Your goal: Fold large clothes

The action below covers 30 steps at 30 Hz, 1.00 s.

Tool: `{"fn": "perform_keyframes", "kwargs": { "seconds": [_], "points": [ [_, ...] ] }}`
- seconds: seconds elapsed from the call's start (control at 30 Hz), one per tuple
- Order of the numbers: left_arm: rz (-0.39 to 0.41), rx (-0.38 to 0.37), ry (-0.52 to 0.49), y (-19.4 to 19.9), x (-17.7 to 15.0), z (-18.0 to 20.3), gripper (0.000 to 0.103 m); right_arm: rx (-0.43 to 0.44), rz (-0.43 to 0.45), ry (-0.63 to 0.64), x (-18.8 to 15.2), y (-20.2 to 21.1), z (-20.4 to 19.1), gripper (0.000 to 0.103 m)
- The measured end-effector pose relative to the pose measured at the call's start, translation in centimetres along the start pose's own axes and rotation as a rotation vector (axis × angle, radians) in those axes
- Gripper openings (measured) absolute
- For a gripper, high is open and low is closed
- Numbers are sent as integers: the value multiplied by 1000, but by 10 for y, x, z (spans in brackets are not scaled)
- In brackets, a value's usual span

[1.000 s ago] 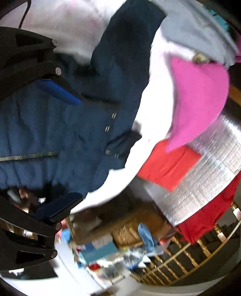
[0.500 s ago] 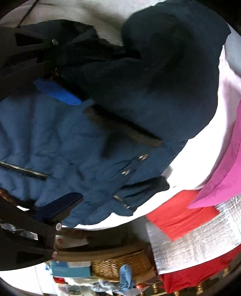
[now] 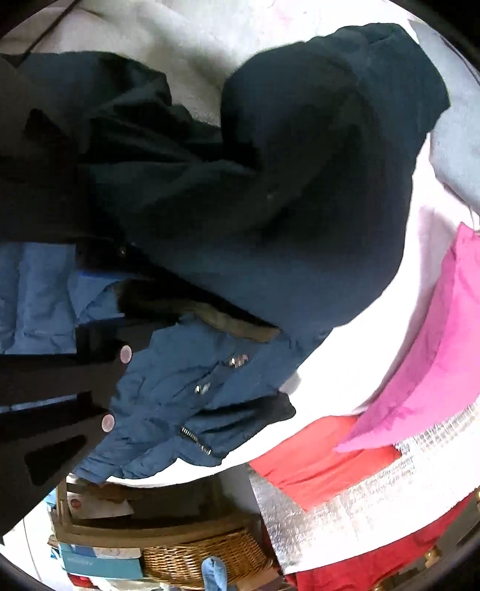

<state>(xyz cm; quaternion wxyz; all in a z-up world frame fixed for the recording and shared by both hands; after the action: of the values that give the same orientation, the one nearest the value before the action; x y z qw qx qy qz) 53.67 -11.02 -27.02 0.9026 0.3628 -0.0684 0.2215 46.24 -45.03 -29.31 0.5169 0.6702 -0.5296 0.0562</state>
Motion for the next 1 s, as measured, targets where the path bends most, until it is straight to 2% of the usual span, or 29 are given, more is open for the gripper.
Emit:
{"fn": "perform_keyframes", "kwargs": {
  "seconds": [0.1, 0.27, 0.43, 0.47, 0.6, 0.7, 0.73, 0.77, 0.83, 0.93, 1.0],
  "points": [
    [-7, 26, -61, 3, -3, 8, 12, 7, 2, -13, 0, 1, 1, 57],
    [-2, 50, -102, 25, -9, 7, 12, -3, 5, -23, -1, 2, 3, 54],
    [-45, 123, -103, 7, -16, -7, 13, -32, 0, -18, -1, 1, 3, 50],
    [-67, 142, -96, 1, -16, -12, 17, -42, -1, -9, -2, 0, 2, 50],
    [-74, 120, -66, 2, -11, -13, 19, -61, -7, 5, -2, -1, 1, 50],
    [-73, 117, -56, 8, -9, -13, 27, -79, -9, 21, -2, -2, 0, 50],
    [-73, 110, -50, 11, -8, -13, 32, -82, -8, 24, -2, -2, -1, 50],
    [-73, 102, -45, 11, -8, -13, 41, -82, -9, 24, -3, -2, -1, 50],
    [-77, 78, -44, 13, -10, -12, 51, -80, -9, 22, -2, -3, 0, 50],
    [-62, 67, -54, 11, -9, -13, 49, -87, -8, 28, -3, -3, 0, 50],
    [-39, 100, -83, 17, -8, -17, 30, -94, -8, 34, -3, -3, -1, 50]
  ]
}}
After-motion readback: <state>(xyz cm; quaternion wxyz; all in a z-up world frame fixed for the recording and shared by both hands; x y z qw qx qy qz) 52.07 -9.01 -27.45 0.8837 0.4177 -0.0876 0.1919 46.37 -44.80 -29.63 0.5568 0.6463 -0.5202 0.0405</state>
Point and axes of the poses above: each gripper's, at about its wrist camera, not at the fingertips, and y roughly against the way its jaws point, z to its right, x to its top, the point moved 9 cm from there along -y, roughly the way its jaws point, and after that the axes turned 13 degrees about -x, right-handed, at the moved point
